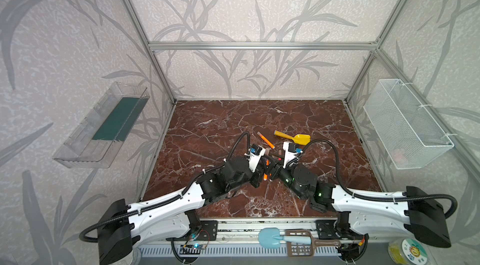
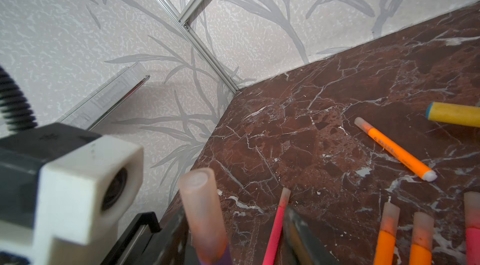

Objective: Insert the pens into the pen caps
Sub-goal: 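Grasp the capped purple marker with the right gripper from the left gripper, then lay the capped purple marker on the table with the right gripper while the left withdraws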

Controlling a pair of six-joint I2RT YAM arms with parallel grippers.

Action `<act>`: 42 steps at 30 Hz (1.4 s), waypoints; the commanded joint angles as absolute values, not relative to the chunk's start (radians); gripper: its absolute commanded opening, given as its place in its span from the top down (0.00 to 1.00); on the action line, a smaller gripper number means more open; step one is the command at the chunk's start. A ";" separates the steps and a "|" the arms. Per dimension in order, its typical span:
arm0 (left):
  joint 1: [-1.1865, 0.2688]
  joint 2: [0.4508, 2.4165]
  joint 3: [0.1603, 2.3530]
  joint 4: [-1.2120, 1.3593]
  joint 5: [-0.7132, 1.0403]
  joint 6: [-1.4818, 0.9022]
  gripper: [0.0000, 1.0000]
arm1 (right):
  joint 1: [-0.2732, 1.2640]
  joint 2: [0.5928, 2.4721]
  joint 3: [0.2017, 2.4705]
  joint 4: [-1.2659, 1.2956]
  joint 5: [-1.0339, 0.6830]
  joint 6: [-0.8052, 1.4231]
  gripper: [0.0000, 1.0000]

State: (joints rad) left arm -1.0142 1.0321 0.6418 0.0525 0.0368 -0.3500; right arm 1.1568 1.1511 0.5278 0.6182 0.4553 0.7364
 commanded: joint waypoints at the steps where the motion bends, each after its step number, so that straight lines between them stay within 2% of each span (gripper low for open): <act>1: -1.027 1.022 0.651 0.226 0.101 -0.360 1.00 | 1.158 1.183 0.519 0.543 0.348 0.727 0.47; 3: -1.027 1.031 0.652 0.231 0.119 -0.362 1.00 | 1.156 1.202 0.534 0.537 0.335 0.725 0.53; 7: -1.028 1.030 0.640 0.237 0.118 -0.366 1.00 | 1.133 1.215 0.539 0.511 0.324 0.740 0.73; 9: -1.028 1.032 0.640 0.222 0.112 -0.370 0.96 | 1.118 1.207 0.535 0.483 0.330 0.739 0.80; 10: -1.028 1.034 0.640 0.208 0.100 -0.371 0.90 | 1.106 1.199 0.534 0.458 0.335 0.739 0.82; 11: -1.027 1.035 0.641 0.198 0.080 -0.375 0.79 | 1.091 1.191 0.530 0.431 0.341 0.740 0.85; 13: -1.026 1.030 0.633 0.184 0.036 -0.380 0.52 | 1.057 1.173 0.522 0.379 0.360 0.736 0.87; 14: -1.025 1.026 0.632 0.171 0.007 -0.383 0.41 | 1.035 1.165 0.522 0.330 0.372 0.730 0.87; 17: -1.017 1.012 0.636 0.104 -0.122 -0.391 0.28 | 0.945 1.164 0.517 0.209 0.373 0.734 0.89; 22: -0.980 0.965 0.628 0.015 -0.345 -0.409 0.20 | 0.838 1.137 0.425 0.153 0.374 0.756 0.90; 28: -0.871 0.855 0.543 0.032 -0.385 -0.455 0.13 | 0.760 1.125 0.353 0.162 0.322 0.777 0.88; 31: -0.818 0.792 0.495 0.032 -0.413 -0.465 0.10 | 0.734 1.169 0.350 0.167 0.284 0.781 0.86; 37: -0.768 0.670 0.406 0.039 -0.582 -0.435 0.01 | 0.710 1.303 0.358 0.224 0.233 0.783 0.78; 42: -0.686 0.668 0.408 0.005 -0.614 -0.386 0.00 | 0.692 1.398 0.401 0.229 0.165 0.783 0.72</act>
State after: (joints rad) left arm -0.7177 0.6674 0.4076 0.0216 -0.5419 -0.4183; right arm 0.7010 1.3640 0.3775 0.2302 0.2256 0.7784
